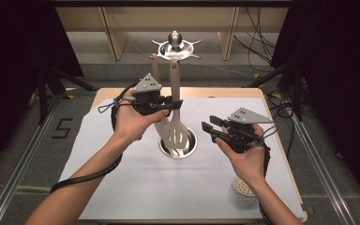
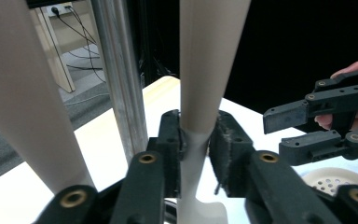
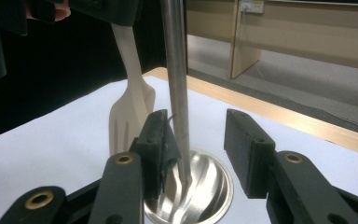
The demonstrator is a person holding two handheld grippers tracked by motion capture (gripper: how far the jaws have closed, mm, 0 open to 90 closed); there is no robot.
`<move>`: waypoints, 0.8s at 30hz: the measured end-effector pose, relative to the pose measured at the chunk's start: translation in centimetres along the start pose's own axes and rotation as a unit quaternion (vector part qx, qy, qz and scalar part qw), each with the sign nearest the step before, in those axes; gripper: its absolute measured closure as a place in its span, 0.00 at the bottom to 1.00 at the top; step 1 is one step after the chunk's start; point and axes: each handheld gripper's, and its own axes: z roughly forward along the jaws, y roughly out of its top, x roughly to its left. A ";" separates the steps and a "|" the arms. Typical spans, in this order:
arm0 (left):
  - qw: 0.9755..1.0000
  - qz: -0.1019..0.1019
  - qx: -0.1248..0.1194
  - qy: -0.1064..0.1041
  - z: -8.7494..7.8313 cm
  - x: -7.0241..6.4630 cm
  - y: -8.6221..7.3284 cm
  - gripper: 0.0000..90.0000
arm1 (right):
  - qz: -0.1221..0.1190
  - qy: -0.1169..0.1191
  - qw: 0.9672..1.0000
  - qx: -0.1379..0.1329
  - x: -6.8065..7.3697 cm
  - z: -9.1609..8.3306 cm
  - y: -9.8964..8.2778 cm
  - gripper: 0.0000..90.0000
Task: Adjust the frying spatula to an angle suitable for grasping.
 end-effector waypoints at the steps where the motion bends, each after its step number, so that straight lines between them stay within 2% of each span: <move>1: 1.000 -0.005 0.000 0.003 -0.1 -0.1 -0.1 0.75 | 0.000 0.000 1.000 0.000 0.0 0.0 0.0 0.67; 2: 1.000 0.002 -0.004 0.001 -0.2 -0.1 -0.2 0.73 | 0.002 0.000 1.000 0.001 0.0 0.0 0.0 0.67; 3: 1.000 0.009 -0.008 0.003 -0.4 0.0 -0.3 0.71 | -0.015 -0.003 1.000 -0.006 -0.3 0.1 0.0 0.67; 6: 1.000 0.007 -0.023 0.007 -1.3 -0.1 -0.5 0.67 | -0.009 -0.010 1.000 -0.004 -0.3 0.0 -0.1 0.67; 8: 0.999 0.003 -0.032 0.008 -2.0 -0.3 -0.7 0.67 | -0.008 -0.003 1.000 0.002 -0.3 -0.1 -0.1 0.67; 11: 0.999 0.013 -0.043 0.007 -3.1 -0.4 -0.8 0.72 | -0.007 0.001 1.000 0.000 -0.5 0.0 -0.1 0.67; 13: 0.998 0.020 -0.052 0.011 -3.8 -0.4 -0.8 0.78 | 0.004 -0.007 1.000 -0.004 -0.5 -0.1 -0.1 0.67; 14: 0.998 -0.023 -0.057 0.007 -4.0 -0.9 -0.9 0.81 | 0.001 -0.008 1.000 -0.005 -0.6 -0.1 -0.1 0.67; 16: 0.998 -0.026 -0.057 0.010 -4.4 -0.8 -0.9 0.87 | 0.008 -0.006 1.000 0.004 -0.6 -0.3 -0.1 0.67; 18: 0.998 -0.031 -0.059 0.008 -4.7 -0.7 -1.0 0.92 | 0.007 -0.008 1.000 0.006 -0.7 -0.4 0.0 0.67; 19: 0.998 -0.032 -0.061 0.006 -4.8 -0.6 -1.0 0.95 | -0.004 -0.007 1.000 -0.002 -0.9 -0.3 -0.1 0.67; 21: 0.997 -0.040 -0.068 0.008 -4.9 -0.6 -0.9 0.98 | -0.001 -0.005 1.000 -0.001 -0.9 -0.3 -0.1 0.67; 24: 0.995 -0.050 -0.083 0.011 -5.2 -0.4 -0.7 0.99 | 0.001 -0.016 1.000 -0.003 -0.8 -0.4 -0.2 0.67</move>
